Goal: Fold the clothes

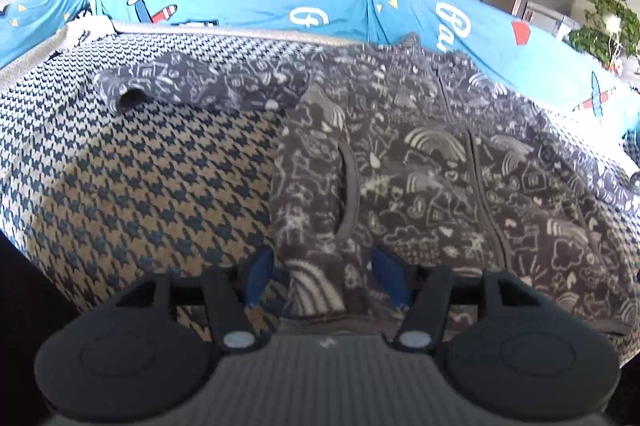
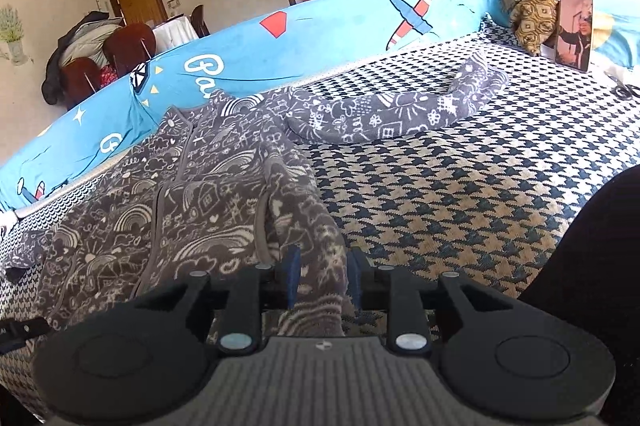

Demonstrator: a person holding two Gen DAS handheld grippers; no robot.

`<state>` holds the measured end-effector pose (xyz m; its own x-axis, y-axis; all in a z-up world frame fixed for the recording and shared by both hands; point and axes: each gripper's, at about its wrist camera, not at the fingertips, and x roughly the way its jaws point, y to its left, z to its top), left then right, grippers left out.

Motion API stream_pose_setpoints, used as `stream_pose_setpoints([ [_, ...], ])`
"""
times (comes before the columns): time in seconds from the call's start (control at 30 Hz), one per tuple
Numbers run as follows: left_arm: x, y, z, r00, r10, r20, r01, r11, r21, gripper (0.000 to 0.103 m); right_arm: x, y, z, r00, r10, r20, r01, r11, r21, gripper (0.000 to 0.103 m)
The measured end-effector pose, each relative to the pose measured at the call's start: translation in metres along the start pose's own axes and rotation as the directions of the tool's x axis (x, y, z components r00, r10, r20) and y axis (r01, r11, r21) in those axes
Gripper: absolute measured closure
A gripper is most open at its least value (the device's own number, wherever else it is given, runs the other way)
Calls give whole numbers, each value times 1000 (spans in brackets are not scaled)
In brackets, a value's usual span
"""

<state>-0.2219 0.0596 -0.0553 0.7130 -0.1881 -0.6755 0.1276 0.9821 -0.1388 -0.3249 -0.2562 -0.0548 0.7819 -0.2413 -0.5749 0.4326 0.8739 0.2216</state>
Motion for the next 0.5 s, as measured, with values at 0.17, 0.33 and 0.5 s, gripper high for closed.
stream_pose_setpoints([
  [0.17,-8,-3,7,999,3,44,-3,1000,-1,28,0,9,-2,999,37,3,-37,998,-50,78],
  [0.33,-1,-13,14,999,-34,37,34,999,21,27,2,12,-3,999,53,-11,-53,996,-69,77],
  [0.5,9,-27,20,996,-81,33,79,996,52,27,4,16,-4,998,63,-22,-65,994,-84,76],
])
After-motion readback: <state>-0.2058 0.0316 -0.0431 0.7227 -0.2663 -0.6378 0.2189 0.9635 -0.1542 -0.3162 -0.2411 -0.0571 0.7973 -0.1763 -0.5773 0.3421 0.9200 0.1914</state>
